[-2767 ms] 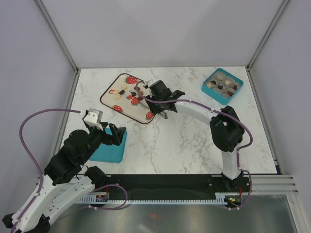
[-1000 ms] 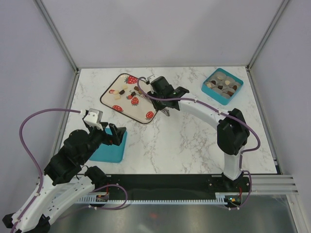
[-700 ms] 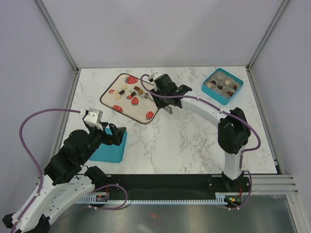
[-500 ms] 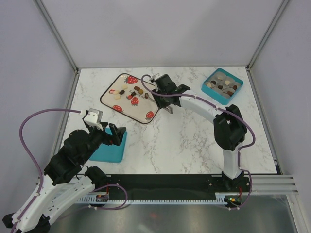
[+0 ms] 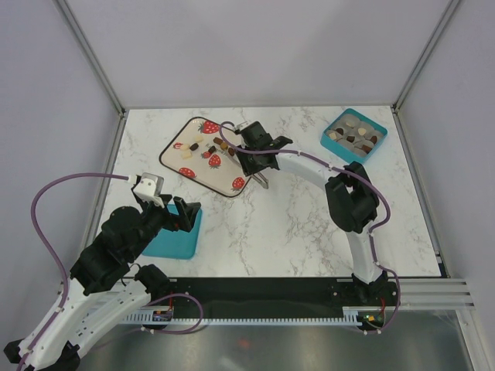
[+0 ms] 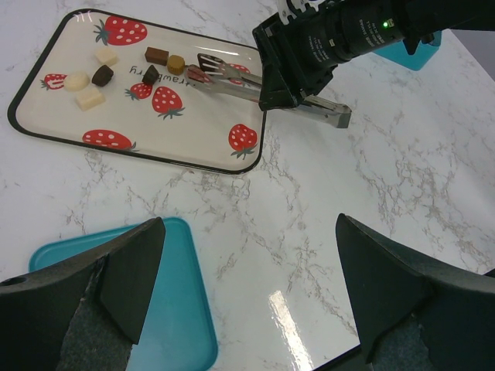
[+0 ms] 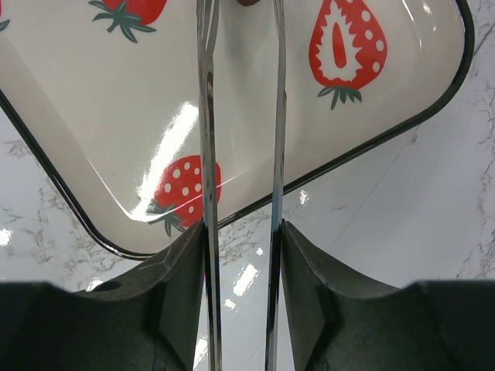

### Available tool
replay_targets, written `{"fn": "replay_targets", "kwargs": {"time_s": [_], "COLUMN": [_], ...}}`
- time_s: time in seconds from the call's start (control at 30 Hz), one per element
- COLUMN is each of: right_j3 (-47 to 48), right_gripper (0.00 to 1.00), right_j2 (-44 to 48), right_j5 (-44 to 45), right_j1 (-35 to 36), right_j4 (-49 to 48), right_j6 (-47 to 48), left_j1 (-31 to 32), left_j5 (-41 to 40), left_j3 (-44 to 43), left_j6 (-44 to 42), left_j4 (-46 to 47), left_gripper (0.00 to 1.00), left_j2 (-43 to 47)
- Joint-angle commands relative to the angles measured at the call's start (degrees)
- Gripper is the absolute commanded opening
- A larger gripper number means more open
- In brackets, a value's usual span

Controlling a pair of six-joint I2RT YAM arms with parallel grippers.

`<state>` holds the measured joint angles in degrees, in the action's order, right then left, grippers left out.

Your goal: Pack the chocolate

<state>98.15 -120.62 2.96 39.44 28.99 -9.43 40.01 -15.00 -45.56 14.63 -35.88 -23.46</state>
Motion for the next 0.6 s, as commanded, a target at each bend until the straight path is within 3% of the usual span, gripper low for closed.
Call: {"fn": "replay_targets", "kwargs": {"time_s": [0.0,0.4,0.57], "right_j3": [2.9,5.6,4.1], "right_gripper": [0.48,0.44,0.39], "right_j2": [-0.3,-2.6,0.9], "right_j5": [1.6,2.9,3.9], "right_j1": [0.2,0.2,0.2], "right_j4": [-2.2,0.2,2.2], "right_j6": [-1.1,-0.4,0.2], "left_j1": [0.2,0.2,0.2], "left_j5": [-1.6,-1.9,-2.0], "left_j3": [0.2,0.2,0.2], "left_j6": [-2.2,-2.2,-2.2], "left_j4": [2.0,2.1,2.1], "left_gripper": [1.0,1.0,1.0], "left_j2": [0.0,0.0,0.0]}}
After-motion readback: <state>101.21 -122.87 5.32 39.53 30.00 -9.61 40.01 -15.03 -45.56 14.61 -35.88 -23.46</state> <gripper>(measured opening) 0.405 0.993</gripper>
